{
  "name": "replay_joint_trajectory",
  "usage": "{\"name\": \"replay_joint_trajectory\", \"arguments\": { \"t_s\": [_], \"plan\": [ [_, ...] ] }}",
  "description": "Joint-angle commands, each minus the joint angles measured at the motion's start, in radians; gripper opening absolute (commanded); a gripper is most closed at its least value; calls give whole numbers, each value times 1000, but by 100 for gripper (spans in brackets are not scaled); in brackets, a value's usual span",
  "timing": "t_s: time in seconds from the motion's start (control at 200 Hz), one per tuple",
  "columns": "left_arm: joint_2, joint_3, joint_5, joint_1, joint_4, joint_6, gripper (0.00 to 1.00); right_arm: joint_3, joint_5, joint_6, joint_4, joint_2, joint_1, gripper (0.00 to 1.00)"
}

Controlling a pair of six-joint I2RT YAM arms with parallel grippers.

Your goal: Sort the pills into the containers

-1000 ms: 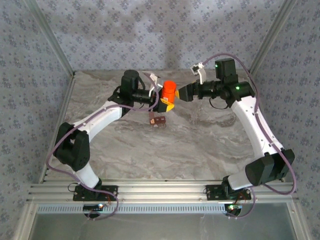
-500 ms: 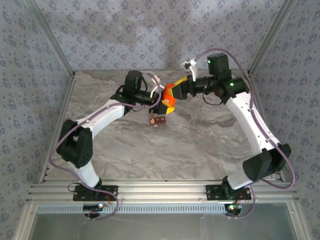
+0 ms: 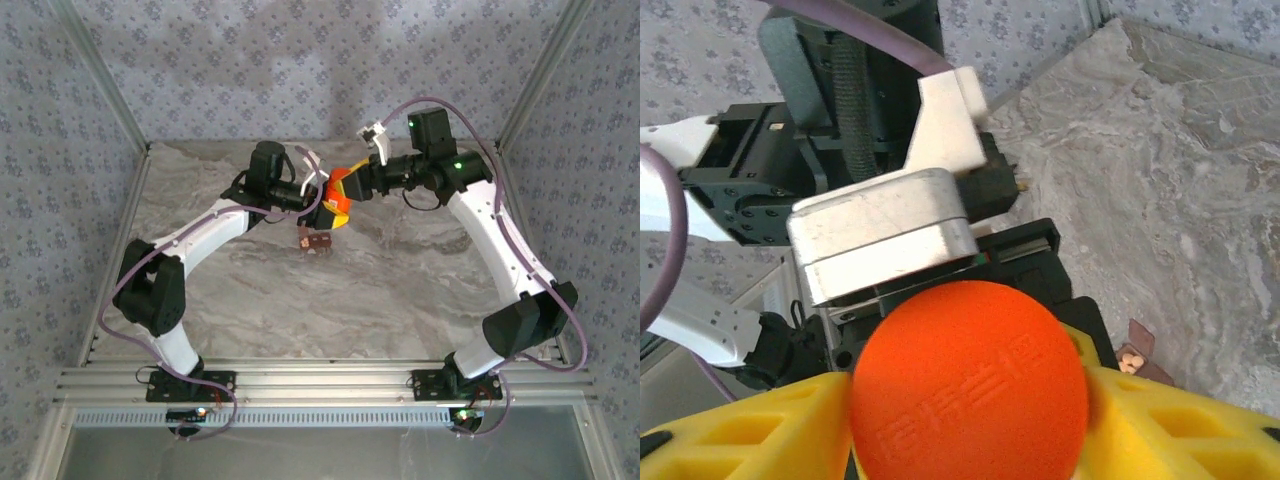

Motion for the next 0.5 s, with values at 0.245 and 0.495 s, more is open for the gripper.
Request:
{"name": "replay_joint_trajectory", "arguments": {
  "t_s": [0.245, 0.495],
  "plan": [
    [5, 57, 22, -8, -45, 54, 0, 115, 62, 22, -133, 49, 17, 40],
    [30, 115, -31, -5, -188, 156, 0, 344, 327, 62, -435, 215, 117, 32]
  ]
}}
